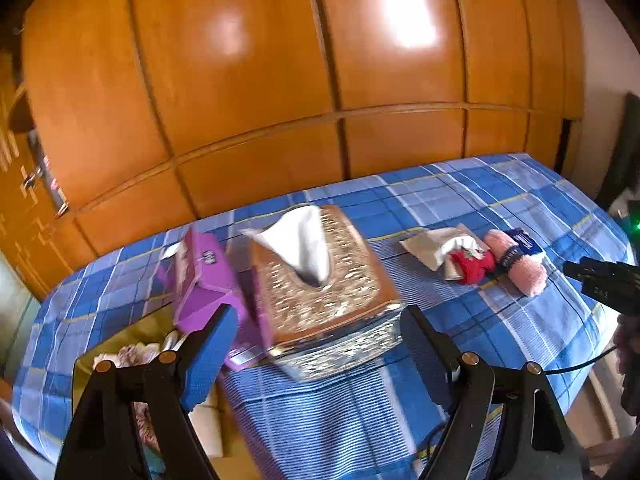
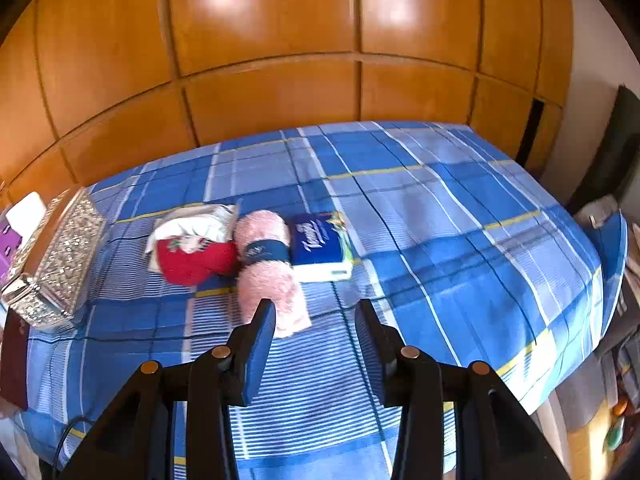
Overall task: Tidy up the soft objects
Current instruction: 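Withdraw both grippers from the tray toward the red sock and pink towel, then reach the left gripper to the red Santa sock and grasp it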
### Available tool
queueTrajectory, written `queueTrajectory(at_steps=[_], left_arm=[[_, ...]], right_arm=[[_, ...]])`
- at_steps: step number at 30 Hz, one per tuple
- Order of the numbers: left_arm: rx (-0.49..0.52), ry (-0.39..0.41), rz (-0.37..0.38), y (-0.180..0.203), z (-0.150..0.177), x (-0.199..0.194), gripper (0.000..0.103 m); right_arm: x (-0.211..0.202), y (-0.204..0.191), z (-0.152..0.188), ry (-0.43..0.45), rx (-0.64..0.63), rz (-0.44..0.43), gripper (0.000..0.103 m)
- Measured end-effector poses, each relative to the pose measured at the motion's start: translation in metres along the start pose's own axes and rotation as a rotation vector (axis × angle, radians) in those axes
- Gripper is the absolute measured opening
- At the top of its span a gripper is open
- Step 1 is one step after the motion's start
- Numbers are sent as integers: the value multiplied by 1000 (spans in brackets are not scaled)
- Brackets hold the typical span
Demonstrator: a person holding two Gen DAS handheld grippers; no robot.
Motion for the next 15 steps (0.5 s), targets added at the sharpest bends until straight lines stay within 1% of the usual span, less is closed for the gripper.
queueTrajectory(at_steps=[9, 15], left_arm=[[67, -1, 65, 44, -12, 4, 84], [113, 10, 98, 68, -21, 5, 84]], right_arm=[[4, 20, 3, -14, 61, 29, 41], [10, 29, 7, -52, 80, 62, 41]])
Point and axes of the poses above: each gripper's, at about its wrist camera, not at the fingertips, and x roughly the way its jaws point, y to its right, z to its underside, the point moved 4 cm from there along x, roughly the way its jaws point, and after that the axes turned 15 degrees about -z, right-handed, at the moved point
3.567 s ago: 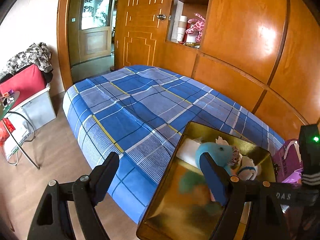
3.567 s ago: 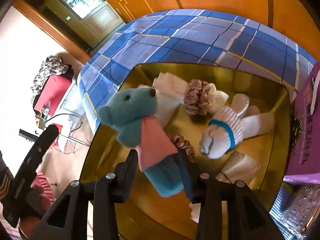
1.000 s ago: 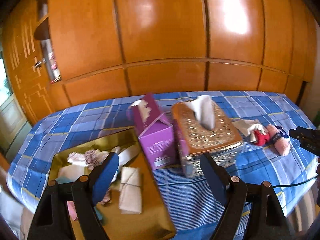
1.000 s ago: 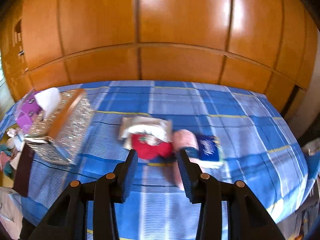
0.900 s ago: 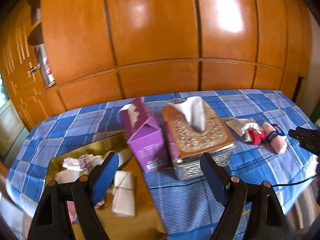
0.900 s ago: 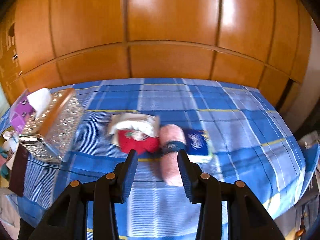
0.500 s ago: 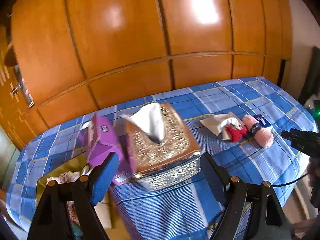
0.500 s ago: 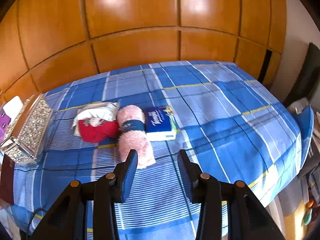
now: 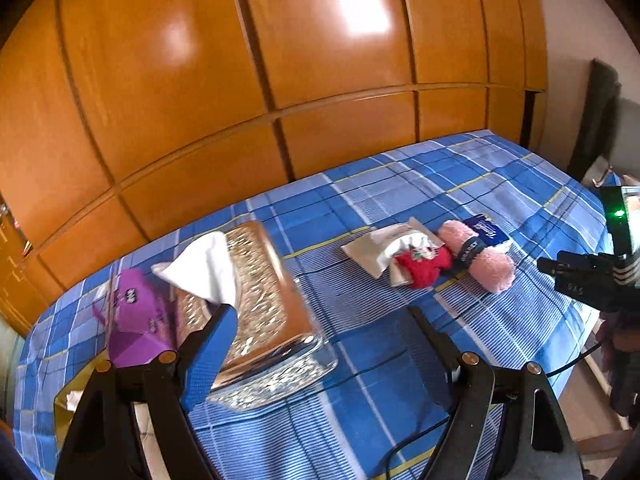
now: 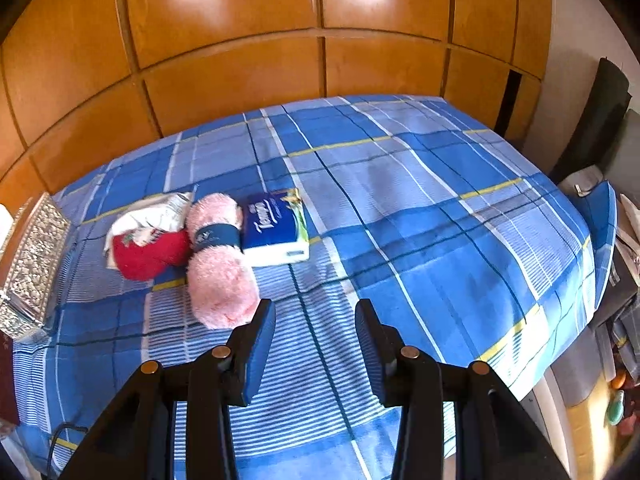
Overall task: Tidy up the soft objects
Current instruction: 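Reach the left gripper to the red Santa sock and grasp it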
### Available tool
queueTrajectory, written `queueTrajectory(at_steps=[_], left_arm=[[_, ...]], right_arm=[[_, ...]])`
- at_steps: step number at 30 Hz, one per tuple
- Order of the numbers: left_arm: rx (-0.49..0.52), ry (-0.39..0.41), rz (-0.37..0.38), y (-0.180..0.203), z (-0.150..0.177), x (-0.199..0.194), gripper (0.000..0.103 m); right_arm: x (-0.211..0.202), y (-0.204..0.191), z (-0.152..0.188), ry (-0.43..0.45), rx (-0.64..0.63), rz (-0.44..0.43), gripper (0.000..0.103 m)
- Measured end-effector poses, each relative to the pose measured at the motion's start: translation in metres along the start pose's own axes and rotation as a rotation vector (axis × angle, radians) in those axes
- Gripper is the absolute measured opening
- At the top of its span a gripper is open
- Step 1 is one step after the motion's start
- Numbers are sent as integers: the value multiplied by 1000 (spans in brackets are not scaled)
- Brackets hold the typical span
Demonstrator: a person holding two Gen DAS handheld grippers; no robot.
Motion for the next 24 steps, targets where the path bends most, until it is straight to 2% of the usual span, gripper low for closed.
queueTrajectory(at_steps=[5, 15, 19, 24], left_arm=[[20, -7, 32, 16, -8, 6, 84], [55, -12, 94, 47, -22, 15, 84], [37, -52, 132, 52, -22, 24, 84], [7, -101, 180, 59, -29, 38, 83]], right_arm=[[11, 9, 7, -60, 19, 20, 41], [22, 20, 16, -106, 44, 31, 41], [29, 24, 22, -128, 60, 31, 41], [30, 23, 22, -114, 34, 40, 43]])
Point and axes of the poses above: each gripper's, at about its wrist camera, not at the fingertips, and x roughly the way its jaws point, y to its right, z to its underside, the point moved 4 cm from there along x, roughly the way its jaws point, and after that the axes turned 15 degrees about -z, right-handed, at the moved point
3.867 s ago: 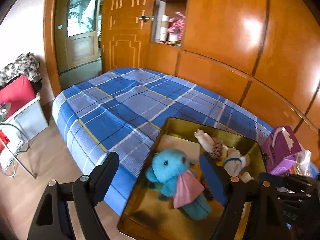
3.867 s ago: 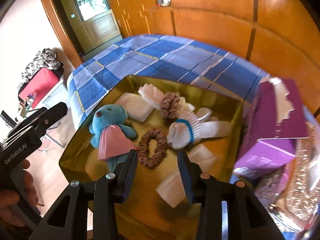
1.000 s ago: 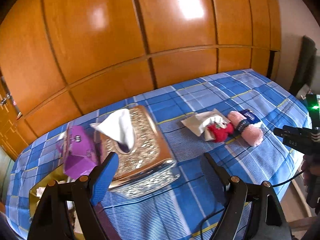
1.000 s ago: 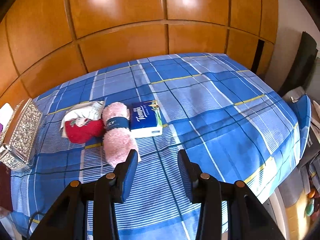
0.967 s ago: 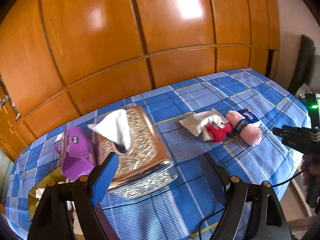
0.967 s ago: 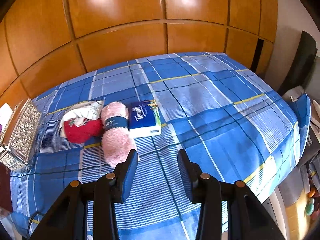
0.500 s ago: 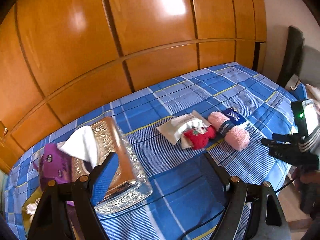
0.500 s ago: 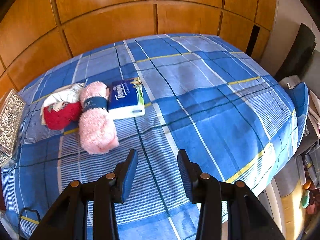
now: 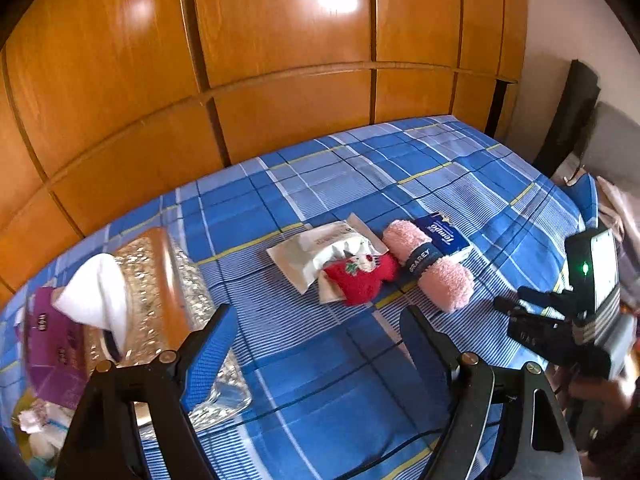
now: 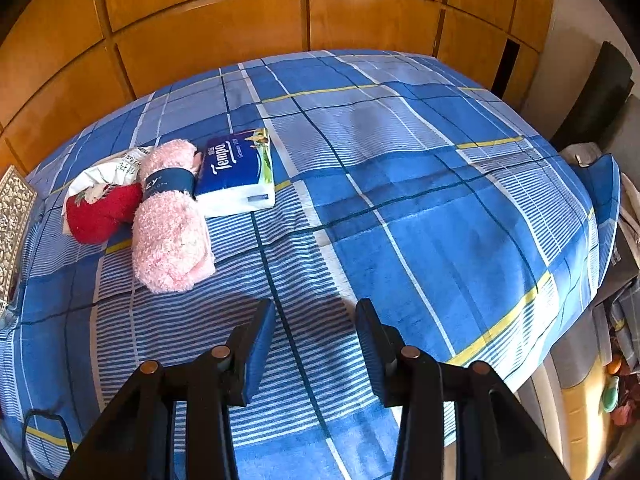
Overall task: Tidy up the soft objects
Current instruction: 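Reach the left gripper to the red Santa sock and grasp it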
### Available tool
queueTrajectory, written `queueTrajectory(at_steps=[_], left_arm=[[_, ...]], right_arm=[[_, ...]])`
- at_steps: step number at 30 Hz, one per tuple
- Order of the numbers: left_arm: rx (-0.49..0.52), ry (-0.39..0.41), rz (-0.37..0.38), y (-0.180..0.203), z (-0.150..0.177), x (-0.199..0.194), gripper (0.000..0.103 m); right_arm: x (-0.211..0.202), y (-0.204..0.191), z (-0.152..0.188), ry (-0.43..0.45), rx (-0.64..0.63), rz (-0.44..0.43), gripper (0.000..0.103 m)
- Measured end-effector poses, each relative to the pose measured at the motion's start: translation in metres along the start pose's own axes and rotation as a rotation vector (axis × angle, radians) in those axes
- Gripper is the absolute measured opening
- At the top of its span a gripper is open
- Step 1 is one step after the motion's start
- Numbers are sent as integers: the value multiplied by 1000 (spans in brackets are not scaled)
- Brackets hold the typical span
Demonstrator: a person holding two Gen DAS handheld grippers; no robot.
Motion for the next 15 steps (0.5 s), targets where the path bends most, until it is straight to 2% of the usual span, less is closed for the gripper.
queueTrajectory(at_steps=[8, 15], left_arm=[[5, -72, 41, 20, -17, 32, 78], [149, -110, 24, 52, -18, 75, 75]], right_arm=[[0, 1, 0, 6, 5, -13, 44], [2, 1, 0, 8, 9, -24, 48]])
Point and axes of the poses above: each gripper's, at about its wrist camera, not at the fingertips, and x roughly the way its jaws point, y to its right, z to its underside, the point moved 4 cm from there along x, roughly the way its jaws point, and after that the axes turned 15 degrees about -z, right-handed, at the moved point
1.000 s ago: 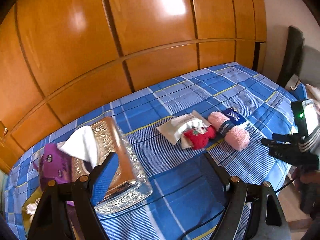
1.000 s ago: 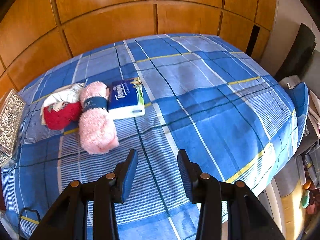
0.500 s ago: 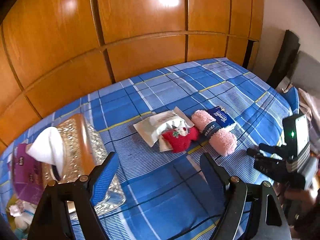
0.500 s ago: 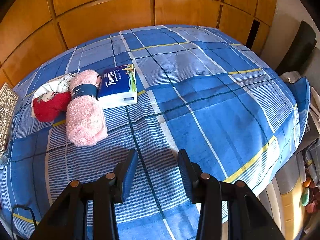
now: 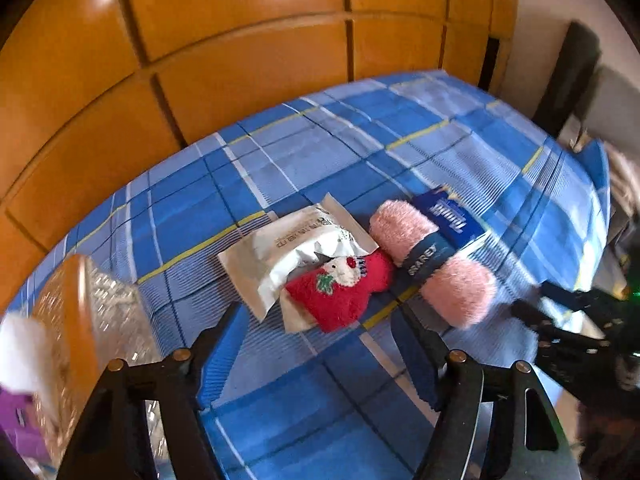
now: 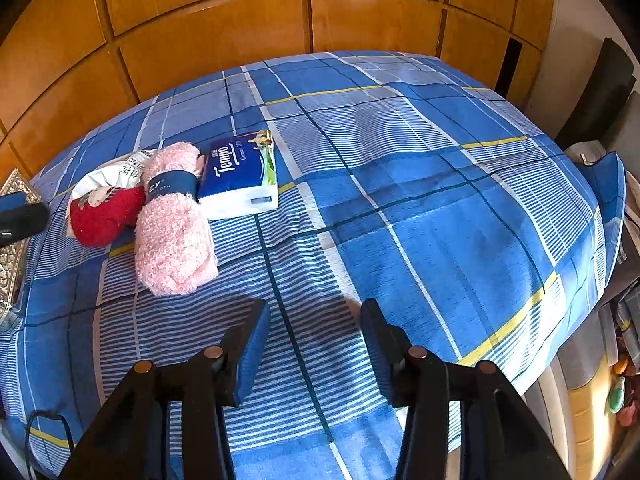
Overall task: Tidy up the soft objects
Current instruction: 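Reach the left gripper to the red Santa sock and grasp it, then lift the red Santa sock while the right gripper reaches toward the wipes packet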
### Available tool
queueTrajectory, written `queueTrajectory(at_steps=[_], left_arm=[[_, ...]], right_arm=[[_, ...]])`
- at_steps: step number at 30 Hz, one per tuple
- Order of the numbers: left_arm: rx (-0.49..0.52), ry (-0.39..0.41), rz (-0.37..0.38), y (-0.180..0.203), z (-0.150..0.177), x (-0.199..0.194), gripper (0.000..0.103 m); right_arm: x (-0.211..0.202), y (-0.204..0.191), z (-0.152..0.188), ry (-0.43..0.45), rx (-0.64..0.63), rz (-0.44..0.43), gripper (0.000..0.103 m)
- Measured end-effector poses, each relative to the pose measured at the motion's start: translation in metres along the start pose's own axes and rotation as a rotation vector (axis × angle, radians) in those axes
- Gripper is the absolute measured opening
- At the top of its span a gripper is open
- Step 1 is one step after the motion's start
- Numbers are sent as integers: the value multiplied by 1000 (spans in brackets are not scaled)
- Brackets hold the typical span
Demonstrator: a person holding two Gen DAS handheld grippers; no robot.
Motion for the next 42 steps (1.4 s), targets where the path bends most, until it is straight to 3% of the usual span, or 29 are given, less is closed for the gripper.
queueTrajectory(at_steps=[8, 9, 11, 16, 20, 23, 25, 26, 28, 29, 32, 38, 39, 41, 42], left_arm=[[173, 7, -1, 36, -10, 44, 74], [188, 6, -1, 39, -10, 50, 71], [201, -39, 15, 43, -7, 62, 43], [143, -31, 54, 35, 4, 50, 30], [46, -85, 127, 25, 23, 39, 30], [29, -93, 153, 24, 32, 31, 35], [31, -86, 149, 27, 31, 27, 41], [35, -82, 143, 27, 30, 25, 52], [61, -76, 139, 28, 27, 23, 67], [78, -66, 132, 28, 25, 22, 69], [187, -37, 86, 35, 21, 26, 69], [339, -21, 74, 53, 20, 43, 68], [326, -23, 94, 54, 20, 47, 66], [270, -48, 172, 52, 20, 49, 37], [241, -53, 198, 51, 20, 49, 33]], right_arm=[[1, 0, -1, 2, -2, -8, 51], [1, 0, -1, 3, -3, -11, 52], [2, -1, 0, 4, -7, -12, 53], [3, -2, 1, 13, -12, -10, 54], [3, -1, 1, 14, -14, -11, 54], [3, -2, 1, 14, -16, -7, 54], [3, -2, 1, 14, -17, -7, 54], [3, -2, 1, 13, -17, -7, 54], [3, -2, 1, 11, -18, -6, 54], [3, -2, 1, 11, -18, -7, 54], [3, -2, 1, 11, -18, -6, 54], [4, -2, 1, 13, -20, -5, 54], [4, -2, 1, 13, -21, -5, 54], [4, -2, 1, 14, -20, -6, 54], [4, -2, 2, 15, -20, -6, 54]])
Point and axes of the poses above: each gripper's, at about its wrist camera, not at the fingertips, and x roughly the way its jaws point, y to its right, z to its underside, the point moved 4 cm from there along x, roughly the way its jaws point, and after that the axes turned 15 degrees about -z, right-handed, at the moved point
